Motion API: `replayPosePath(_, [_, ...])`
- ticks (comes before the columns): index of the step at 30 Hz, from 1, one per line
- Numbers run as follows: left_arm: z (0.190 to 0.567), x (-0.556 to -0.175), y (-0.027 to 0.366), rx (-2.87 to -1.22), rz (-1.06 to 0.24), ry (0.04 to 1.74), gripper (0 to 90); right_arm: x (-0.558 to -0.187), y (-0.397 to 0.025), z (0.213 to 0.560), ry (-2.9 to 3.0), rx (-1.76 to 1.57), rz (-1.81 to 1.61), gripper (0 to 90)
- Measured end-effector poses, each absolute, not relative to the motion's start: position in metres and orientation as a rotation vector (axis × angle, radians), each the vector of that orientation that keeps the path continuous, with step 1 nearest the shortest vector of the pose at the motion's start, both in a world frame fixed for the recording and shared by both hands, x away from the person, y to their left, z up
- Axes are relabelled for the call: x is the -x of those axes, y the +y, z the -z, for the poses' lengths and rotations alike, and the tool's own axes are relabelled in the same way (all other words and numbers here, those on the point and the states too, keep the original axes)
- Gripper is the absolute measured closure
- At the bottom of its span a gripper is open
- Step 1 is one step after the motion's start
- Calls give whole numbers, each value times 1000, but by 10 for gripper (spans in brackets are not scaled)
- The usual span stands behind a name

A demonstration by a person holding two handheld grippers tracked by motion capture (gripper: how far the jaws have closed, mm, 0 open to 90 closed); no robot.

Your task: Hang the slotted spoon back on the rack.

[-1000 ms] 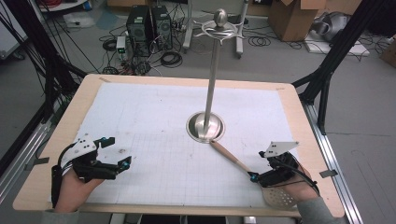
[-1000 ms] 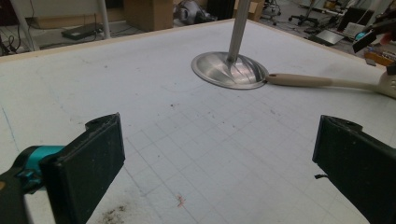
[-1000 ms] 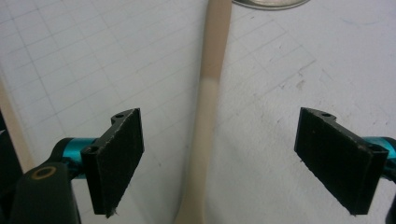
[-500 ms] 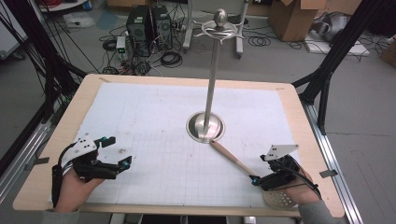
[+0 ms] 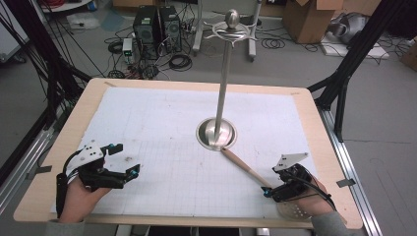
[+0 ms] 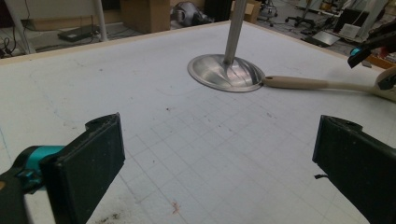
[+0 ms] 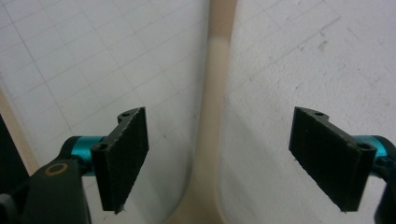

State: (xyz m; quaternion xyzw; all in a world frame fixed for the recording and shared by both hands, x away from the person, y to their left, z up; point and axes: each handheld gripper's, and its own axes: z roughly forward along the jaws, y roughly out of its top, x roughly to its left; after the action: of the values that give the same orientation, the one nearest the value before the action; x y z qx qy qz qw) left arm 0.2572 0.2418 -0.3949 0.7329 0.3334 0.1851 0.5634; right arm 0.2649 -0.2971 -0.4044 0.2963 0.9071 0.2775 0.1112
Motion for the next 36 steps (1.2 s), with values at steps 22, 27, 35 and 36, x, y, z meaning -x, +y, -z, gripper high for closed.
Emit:
replayPosePath(22, [395,-257,242,-1727,-434,786,27,-268,-287,414,2768,-933,-615,600])
replayPosePath(27, [395,-256,242,-1725,-434,789,27,-268,-286,415,2780,-939,-619,692])
replayPosePath(35, [395,-256,243,-1723,-437,788,27,-268,-287,415,2759,-978,-631,767])
replayPosePath(36, [395,-256,243,-1723,-437,787,27,-268,-287,415,2761,-986,-638,771])
